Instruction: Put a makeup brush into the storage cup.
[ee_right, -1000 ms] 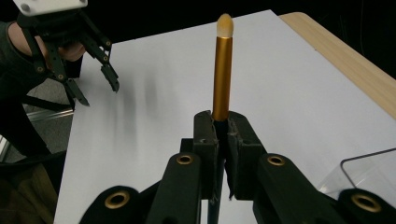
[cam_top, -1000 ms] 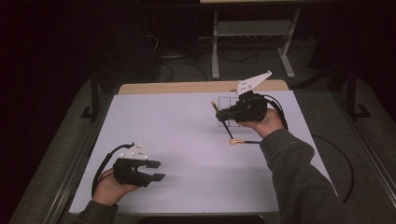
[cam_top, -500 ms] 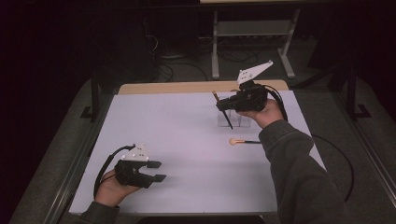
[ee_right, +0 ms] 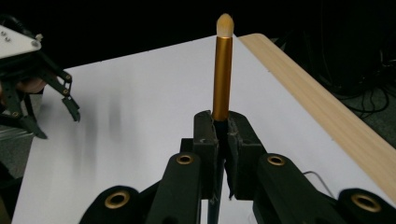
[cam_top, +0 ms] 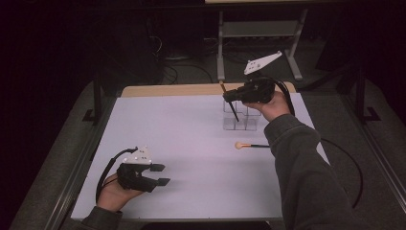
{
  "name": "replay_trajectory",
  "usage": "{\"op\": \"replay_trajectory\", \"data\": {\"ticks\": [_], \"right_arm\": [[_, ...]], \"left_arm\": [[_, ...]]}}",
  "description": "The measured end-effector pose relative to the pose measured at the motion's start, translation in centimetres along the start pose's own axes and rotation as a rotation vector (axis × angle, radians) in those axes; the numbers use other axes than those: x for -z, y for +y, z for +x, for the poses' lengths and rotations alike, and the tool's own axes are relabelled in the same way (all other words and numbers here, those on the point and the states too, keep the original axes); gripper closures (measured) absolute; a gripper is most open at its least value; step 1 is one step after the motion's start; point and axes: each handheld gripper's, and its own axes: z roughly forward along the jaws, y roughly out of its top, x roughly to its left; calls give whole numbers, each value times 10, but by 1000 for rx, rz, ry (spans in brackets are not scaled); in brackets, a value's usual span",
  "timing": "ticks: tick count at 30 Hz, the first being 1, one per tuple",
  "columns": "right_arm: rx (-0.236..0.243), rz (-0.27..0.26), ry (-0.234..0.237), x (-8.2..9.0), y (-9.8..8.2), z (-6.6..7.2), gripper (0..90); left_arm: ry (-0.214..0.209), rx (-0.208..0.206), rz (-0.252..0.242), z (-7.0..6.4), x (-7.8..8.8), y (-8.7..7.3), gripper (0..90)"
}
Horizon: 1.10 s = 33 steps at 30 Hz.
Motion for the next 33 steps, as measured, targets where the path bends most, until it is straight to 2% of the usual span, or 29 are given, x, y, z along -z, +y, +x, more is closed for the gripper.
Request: {"op": "replay_trajectory", "data": {"ticks": [8, 10, 16, 18, 20, 33], "right_arm": [[-15, -7, -27, -7, 10, -14, 826], [-14, -2, -36, -9, 13, -18, 826], [-15, -5, -57, -13, 20, -29, 826], [-18, -4, -62, -14, 22, -31, 826], [-20, -4, -68, -16, 24, -33, 826], [-64, 5, -92, -32, 20, -47, 826]], "left_arm": [[3, -18, 4, 2, 2, 0, 460], [-1, 0, 4, 1, 2, -1, 459], [1, -3, -3, 1, 2, -1, 452], [-1, 8, -4, 1, 1, -2, 443], [-1, -4, 2, 1, 0, -1, 439], [0, 1, 8, -2, -2, -2, 391]]}}
